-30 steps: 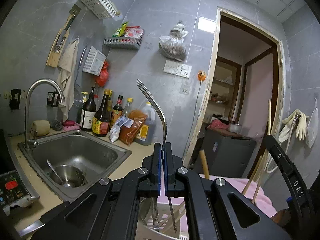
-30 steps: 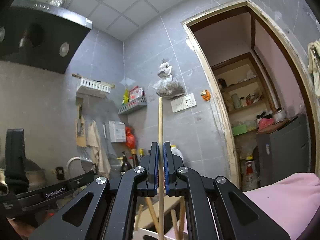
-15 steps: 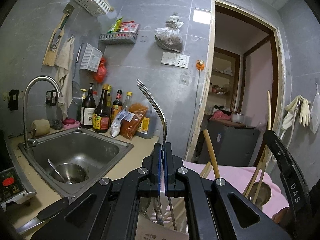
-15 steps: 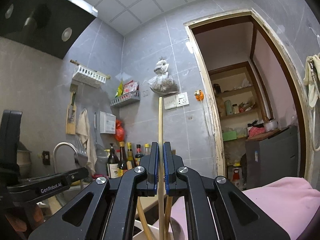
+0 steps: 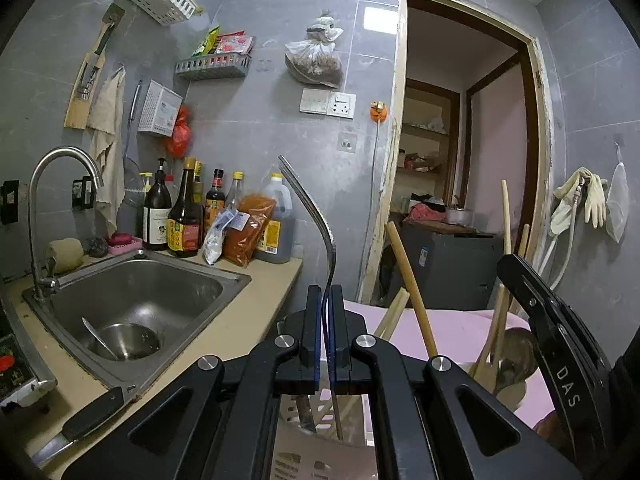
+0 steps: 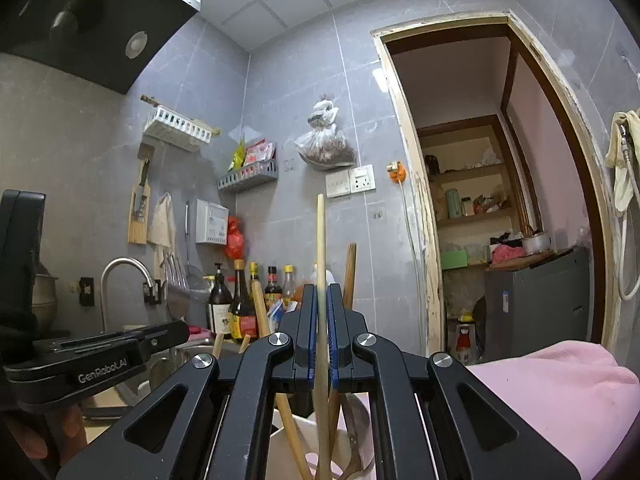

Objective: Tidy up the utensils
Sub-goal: 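Lower the fork and chopstick into the caddy and open both tools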

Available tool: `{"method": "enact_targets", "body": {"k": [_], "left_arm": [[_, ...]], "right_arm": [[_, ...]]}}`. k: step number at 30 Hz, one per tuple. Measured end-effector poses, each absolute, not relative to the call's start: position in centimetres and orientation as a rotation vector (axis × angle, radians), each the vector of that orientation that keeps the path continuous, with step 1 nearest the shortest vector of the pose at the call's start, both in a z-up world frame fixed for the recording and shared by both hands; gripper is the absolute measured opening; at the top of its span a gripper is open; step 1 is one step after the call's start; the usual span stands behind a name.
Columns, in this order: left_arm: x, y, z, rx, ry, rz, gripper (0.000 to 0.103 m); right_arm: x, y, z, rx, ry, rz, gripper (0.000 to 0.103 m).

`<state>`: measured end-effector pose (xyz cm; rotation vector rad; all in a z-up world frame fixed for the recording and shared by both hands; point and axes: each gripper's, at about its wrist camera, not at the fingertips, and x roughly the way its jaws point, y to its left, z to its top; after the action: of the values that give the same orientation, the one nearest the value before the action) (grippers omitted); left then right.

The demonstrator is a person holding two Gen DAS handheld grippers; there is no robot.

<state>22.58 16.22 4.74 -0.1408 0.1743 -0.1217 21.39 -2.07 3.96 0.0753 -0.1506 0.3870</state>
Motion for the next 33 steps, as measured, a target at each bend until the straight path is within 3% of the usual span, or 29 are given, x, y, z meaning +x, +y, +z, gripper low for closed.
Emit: {"method": "enact_targets", "body": {"k": [18,21,28,33], "left_arm": [[22.8,17.2,4.1,-0.216,0.239,-0.202,0.004],[22.6,17.4,4.3,-0.223,0.243,-0.213,0.012],[21.9,17.4,4.8,-0.222,0.234,-0.217,0.014],[21.0,17.7,5.6,-0.236,0.202,-0.219,0.029]], "right_arm": [[21.2,-1.9,3.5,0.06,-0.145,0.397,0.005],[21.1,-1.9,3.4,0.056,-0.149,0.396,0.006],[20.9,-2.0,3.5,0.055,-0.157,0.392,0.007],[20.1,-2.1,3.8,0.047,-0.177,0.39,0.011]]}}
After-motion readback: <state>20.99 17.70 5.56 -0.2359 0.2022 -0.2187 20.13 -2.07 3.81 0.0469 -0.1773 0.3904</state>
